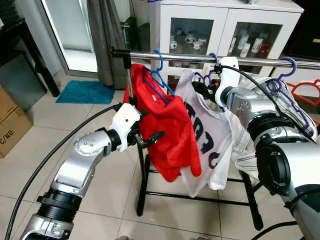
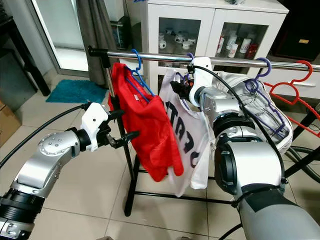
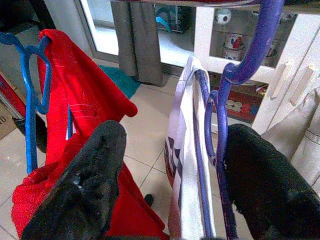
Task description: Hang hanger
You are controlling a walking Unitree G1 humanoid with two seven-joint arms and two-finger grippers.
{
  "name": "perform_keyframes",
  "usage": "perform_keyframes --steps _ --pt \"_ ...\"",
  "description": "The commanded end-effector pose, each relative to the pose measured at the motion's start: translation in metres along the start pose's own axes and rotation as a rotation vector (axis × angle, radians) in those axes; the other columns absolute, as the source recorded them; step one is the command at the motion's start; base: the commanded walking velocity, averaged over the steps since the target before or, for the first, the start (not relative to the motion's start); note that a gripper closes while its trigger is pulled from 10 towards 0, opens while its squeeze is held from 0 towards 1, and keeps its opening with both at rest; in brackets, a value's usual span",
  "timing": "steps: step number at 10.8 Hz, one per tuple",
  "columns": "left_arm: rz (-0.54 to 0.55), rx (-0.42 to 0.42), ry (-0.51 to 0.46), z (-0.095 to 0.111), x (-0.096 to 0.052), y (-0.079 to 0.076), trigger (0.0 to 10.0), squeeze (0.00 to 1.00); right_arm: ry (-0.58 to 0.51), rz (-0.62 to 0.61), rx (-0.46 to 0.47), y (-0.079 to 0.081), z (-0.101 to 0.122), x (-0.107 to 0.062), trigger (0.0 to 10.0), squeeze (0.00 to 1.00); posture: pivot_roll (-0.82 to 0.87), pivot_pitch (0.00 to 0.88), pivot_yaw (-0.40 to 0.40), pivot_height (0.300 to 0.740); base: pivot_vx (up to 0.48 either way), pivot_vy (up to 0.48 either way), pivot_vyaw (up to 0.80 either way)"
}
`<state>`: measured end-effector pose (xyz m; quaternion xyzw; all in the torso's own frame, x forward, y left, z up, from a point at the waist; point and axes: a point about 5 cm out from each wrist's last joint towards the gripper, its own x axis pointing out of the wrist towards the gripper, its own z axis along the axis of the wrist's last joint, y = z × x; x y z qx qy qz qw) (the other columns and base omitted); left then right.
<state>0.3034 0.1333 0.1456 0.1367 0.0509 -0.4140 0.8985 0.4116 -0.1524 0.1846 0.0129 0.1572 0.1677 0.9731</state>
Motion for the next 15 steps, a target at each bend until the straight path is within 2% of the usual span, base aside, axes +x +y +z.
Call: perform_keyframes --steps 1,6,15 --pt "0.004 0.024 -0.009 0.0053 0.0025 0.0027 10.0 1.0 0.012 -0.002 -0.001 0.0032 0.0031 0.0013 0.0 0.0 -0.04 0.0 0.017 0.74 0.0 0.0 0.0" --pt "0.007 0.029 -0.003 0.0053 0.0024 0.0039 10.0 1.0 0.017 -0.066 0.023 0.0058 0.0006 0.0039 0.0 0.0 -0.02 0.0 0.01 0.74 0.0 0.0 0.0" --pt "-0.002 0.046 0.005 0.0061 0.0067 0.0048 10.0 1.0 0.017 -0.101 0.008 0.0052 0.0006 0.0043 0.0 0.0 -0.03 0.0 0.027 0.74 0.0 0.0 0.0"
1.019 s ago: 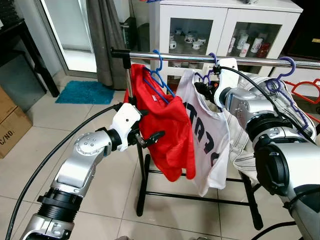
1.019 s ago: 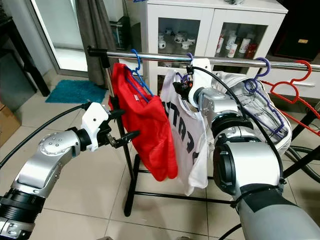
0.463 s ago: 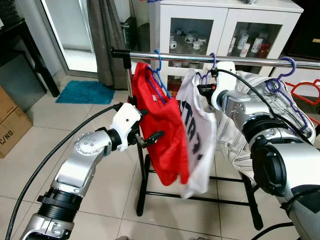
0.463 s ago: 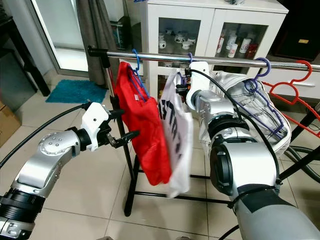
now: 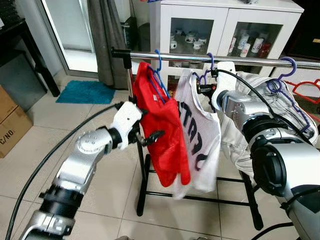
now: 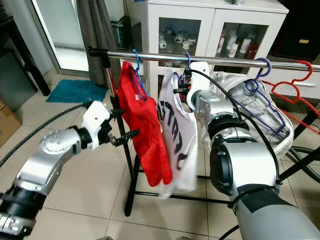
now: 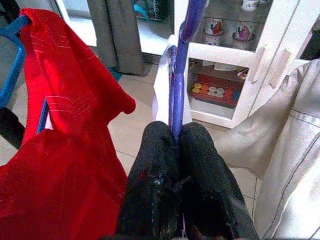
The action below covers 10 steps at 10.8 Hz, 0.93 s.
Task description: Hang hanger
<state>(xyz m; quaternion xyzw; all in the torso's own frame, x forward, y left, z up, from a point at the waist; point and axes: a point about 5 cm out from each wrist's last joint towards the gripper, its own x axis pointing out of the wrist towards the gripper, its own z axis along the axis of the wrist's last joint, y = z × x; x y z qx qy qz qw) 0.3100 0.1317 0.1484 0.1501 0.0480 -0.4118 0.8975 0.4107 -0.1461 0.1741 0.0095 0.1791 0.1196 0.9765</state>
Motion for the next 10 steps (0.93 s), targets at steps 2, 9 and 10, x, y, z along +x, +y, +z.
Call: perform_keyframes --steps 2,9,10 --pt "0.01 0.011 -0.012 0.0037 0.0028 0.0007 10.0 1.0 -0.036 -0.001 -0.008 -0.0012 0.0117 -0.0012 0.0 0.0 -0.03 0.0 0.027 0.74 0.0 0.0 0.0" --pt "0.126 -0.04 -0.036 0.0008 0.0013 -0.0043 10.0 0.4 -0.114 -0.036 -0.009 -0.0038 0.019 -0.0021 10.0 1.0 -0.03 0.0 0.021 0.74 0.0 0.0 0.0" --pt "0.107 -0.038 -0.031 0.0006 0.0001 -0.0059 10.0 0.4 -0.107 -0.035 -0.015 -0.0023 0.0172 -0.0014 10.0 1.0 -0.03 0.0 0.021 0.74 0.0 0.0 0.0"
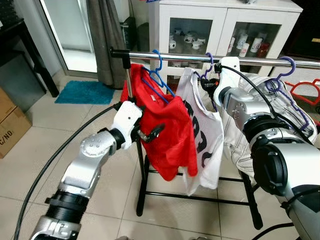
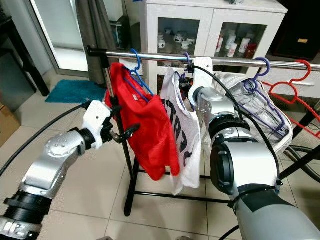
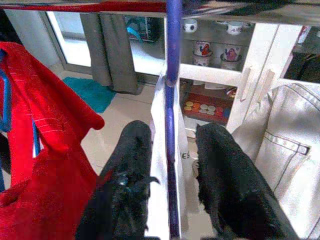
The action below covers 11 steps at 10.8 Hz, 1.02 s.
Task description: Hang hanger
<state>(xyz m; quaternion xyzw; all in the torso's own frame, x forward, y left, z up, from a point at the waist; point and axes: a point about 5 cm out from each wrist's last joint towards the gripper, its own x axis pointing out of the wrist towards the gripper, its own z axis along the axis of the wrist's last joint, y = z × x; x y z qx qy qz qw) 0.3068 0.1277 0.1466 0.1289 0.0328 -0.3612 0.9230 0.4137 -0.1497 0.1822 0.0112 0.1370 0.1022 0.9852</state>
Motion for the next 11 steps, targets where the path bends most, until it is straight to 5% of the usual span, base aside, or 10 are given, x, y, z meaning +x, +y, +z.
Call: perform_keyframes --steps 1,4,5,11 --pt "-0.012 0.001 0.002 0.001 -0.002 -0.002 10.0 0.4 -0.02 0.006 -0.012 0.003 0.008 0.001 10.0 1.0 -0.03 0.0 0.022 0.74 0.0 0.0 0.0" --pt "-0.02 0.001 -0.007 0.004 -0.006 -0.005 10.0 0.4 -0.019 0.01 0.0 0.008 0.005 0.002 10.0 1.0 -0.02 0.0 0.018 0.74 0.0 0.0 0.0" --pt "-0.03 -0.001 -0.011 0.005 -0.008 -0.008 10.0 0.4 -0.016 -0.004 0.017 0.008 0.003 0.002 10.0 0.0 -0.02 0.0 0.019 0.74 0.0 0.0 0.0" --pt "-0.069 -0.021 0.036 -0.001 -0.024 -0.019 10.0 0.41 -0.005 0.002 0.061 0.011 -0.006 0.003 10.0 0.0 0.01 0.0 0.018 0.74 0.0 0.0 0.0"
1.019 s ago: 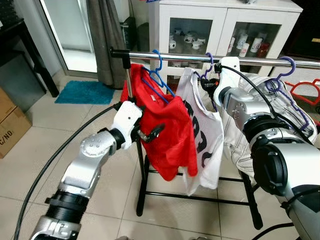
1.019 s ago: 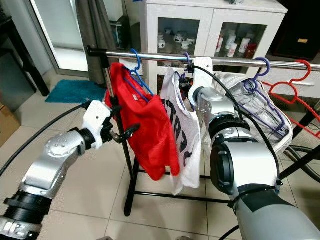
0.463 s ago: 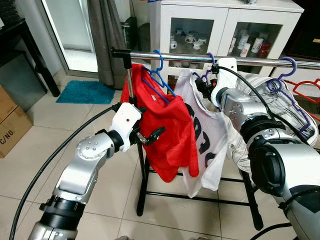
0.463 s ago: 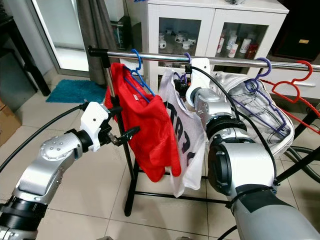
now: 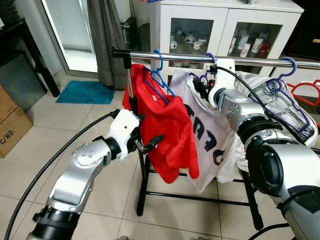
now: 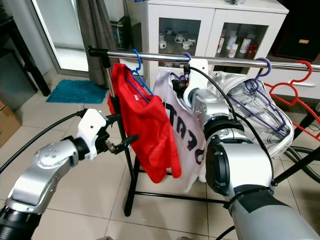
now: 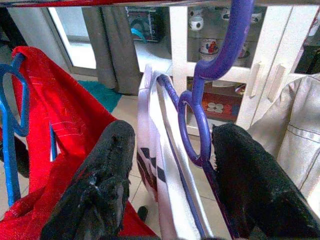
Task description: Hang hanger
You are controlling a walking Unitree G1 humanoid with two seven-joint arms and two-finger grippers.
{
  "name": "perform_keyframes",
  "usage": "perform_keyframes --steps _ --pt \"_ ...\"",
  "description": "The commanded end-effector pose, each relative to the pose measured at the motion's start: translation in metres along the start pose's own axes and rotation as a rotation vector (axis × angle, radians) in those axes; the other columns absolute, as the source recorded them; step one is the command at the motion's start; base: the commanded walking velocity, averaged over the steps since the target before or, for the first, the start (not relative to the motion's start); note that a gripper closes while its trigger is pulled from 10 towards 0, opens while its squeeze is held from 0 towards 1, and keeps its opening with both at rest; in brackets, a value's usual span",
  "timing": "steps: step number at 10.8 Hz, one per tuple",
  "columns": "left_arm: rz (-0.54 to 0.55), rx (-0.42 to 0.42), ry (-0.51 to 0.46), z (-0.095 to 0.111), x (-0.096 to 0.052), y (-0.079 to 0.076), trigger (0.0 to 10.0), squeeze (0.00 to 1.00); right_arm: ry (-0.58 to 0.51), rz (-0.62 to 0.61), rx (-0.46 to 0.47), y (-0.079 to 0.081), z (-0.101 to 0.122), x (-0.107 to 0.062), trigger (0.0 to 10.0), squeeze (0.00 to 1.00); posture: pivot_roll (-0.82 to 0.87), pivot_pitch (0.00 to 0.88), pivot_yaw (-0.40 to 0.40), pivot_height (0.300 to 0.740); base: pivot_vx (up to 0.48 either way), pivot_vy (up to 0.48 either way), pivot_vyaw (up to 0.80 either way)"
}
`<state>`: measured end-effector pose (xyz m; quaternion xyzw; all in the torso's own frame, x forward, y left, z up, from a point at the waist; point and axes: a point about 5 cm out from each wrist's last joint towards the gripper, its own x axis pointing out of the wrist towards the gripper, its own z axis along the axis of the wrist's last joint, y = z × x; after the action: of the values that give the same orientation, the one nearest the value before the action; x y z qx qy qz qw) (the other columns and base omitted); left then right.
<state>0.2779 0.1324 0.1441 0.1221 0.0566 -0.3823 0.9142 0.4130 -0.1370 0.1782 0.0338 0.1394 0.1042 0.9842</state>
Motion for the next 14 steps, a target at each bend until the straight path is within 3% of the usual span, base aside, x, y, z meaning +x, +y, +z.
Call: perform_keyframes --steps 1,2,3,4,5,6,7,9,10,11,14 --pt "-0.023 0.001 0.012 0.0 -0.002 -0.004 10.0 0.41 -0.001 -0.008 0.016 -0.002 -0.004 0.0 10.0 0.0 0.02 0.006 0.019 0.74 0.0 0.0 0.0" --pt "-0.029 -0.004 0.022 -0.002 -0.005 -0.007 10.0 0.4 0.007 -0.007 0.009 -0.002 -0.006 -0.001 10.0 0.0 0.02 0.019 0.021 0.74 0.0 0.0 0.0" --pt "-0.036 -0.011 0.033 -0.003 -0.008 -0.01 10.0 0.4 0.015 -0.003 0.006 -0.004 -0.008 -0.001 7.8 0.0 0.02 0.024 0.023 0.74 0.0 0.0 0.0" --pt "-0.042 -0.015 0.041 -0.004 -0.009 -0.011 10.0 0.4 0.029 0.006 -0.005 -0.005 -0.01 -0.002 4.9 0.0 0.02 0.03 0.024 0.74 0.0 0.0 0.0" --pt "-0.044 -0.016 0.043 -0.004 -0.01 -0.012 10.0 0.4 0.035 0.009 -0.009 -0.006 -0.01 -0.002 4.9 0.0 0.02 0.031 0.025 0.74 0.0 0.0 0.0" --pt "-0.048 -0.021 0.049 -0.004 -0.011 -0.014 10.0 0.41 0.054 0.007 -0.011 -0.009 -0.012 -0.003 2.2 0.0 0.02 0.044 0.028 0.74 0.0 0.0 0.0" --pt "-0.05 -0.026 0.053 -0.004 -0.012 -0.017 10.0 0.41 0.04 0.003 0.003 -0.01 -0.011 -0.003 1.8 0.0 0.02 0.052 0.028 0.74 0.0 0.0 0.0" --pt "-0.051 -0.032 0.058 -0.004 -0.014 -0.017 10.0 0.41 -0.005 0.036 0.039 -0.007 -0.005 -0.003 2.5 0.0 0.02 0.063 0.028 0.74 0.0 0.0 0.0" --pt "-0.049 -0.032 0.061 -0.004 -0.014 -0.017 10.0 0.41 0.002 0.027 0.032 -0.007 -0.005 -0.002 1.6 0.0 0.02 0.063 0.025 0.74 0.0 0.0 0.0" --pt "-0.045 -0.032 0.062 -0.004 -0.014 -0.016 10.0 0.41 0.009 0.017 0.026 -0.006 -0.006 -0.002 0.0 0.0 0.02 0.062 0.023 0.74 0.0 0.0 0.0" --pt "-0.035 -0.031 0.066 -0.004 -0.016 -0.015 10.0 0.41 0.0 0.012 0.039 -0.003 -0.004 -0.001 0.0 0.0 0.03 0.062 0.019 0.74 0.0 0.0 0.0"
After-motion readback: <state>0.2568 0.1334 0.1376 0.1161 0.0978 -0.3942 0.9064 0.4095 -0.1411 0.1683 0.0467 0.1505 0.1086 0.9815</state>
